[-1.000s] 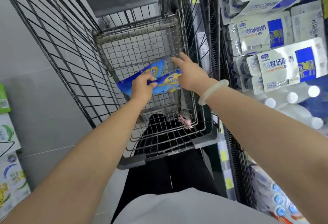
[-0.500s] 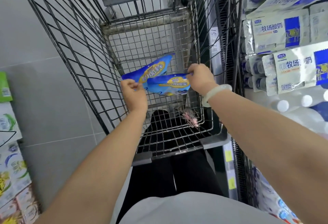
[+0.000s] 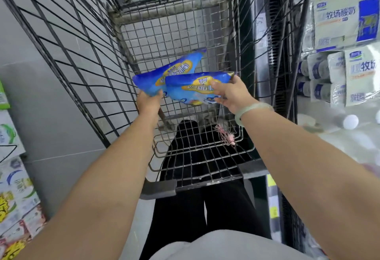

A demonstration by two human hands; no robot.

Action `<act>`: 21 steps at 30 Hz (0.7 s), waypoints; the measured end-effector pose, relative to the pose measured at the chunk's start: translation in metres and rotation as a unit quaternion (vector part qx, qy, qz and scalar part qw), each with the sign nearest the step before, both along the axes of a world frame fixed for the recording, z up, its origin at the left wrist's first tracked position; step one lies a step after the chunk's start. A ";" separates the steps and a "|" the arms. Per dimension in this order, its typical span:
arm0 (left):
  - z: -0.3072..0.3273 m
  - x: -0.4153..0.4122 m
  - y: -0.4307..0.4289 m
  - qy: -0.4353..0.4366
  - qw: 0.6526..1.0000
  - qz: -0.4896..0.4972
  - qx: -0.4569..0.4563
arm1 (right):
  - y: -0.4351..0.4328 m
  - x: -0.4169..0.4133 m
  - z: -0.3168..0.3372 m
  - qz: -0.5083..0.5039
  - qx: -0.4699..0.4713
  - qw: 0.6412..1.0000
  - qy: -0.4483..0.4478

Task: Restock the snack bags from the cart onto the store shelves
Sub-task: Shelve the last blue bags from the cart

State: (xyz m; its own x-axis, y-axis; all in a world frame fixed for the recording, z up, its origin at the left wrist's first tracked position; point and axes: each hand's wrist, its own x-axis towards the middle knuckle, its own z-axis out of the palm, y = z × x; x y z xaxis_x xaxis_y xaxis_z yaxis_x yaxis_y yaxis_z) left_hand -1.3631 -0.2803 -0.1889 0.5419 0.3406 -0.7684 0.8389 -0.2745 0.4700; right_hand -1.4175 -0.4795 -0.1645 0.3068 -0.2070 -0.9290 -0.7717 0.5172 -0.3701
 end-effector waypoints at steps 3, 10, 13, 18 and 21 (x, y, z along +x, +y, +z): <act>-0.004 -0.001 0.000 -0.026 1.000 0.003 -0.006 | -0.004 -0.005 -0.006 0.070 0.026 0.997 0.018; 0.003 -0.012 -0.003 -0.028 0.999 -0.018 -0.011 | 0.003 -0.011 -0.007 0.155 -0.223 0.957 -0.104; 0.026 -0.016 0.000 -0.042 0.999 0.012 -0.017 | 0.002 -0.008 0.025 0.155 -0.197 0.956 -0.152; 0.086 -0.021 -0.007 -0.123 0.992 -0.031 -0.020 | -0.005 -0.001 0.095 0.108 -0.150 0.953 -0.240; 0.128 -0.026 -0.015 -0.153 0.985 -0.067 -0.032 | -0.010 -0.004 0.128 0.062 -0.129 0.963 -0.228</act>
State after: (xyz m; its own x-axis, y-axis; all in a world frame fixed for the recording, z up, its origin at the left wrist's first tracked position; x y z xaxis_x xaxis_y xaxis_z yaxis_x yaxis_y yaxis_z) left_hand -1.3892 -0.2954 -0.0614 0.7883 0.2072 -0.5794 0.6136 -0.3348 0.7151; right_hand -1.4213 -0.4890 -0.0361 0.7075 -0.3487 -0.6147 -0.5490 0.2765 -0.7888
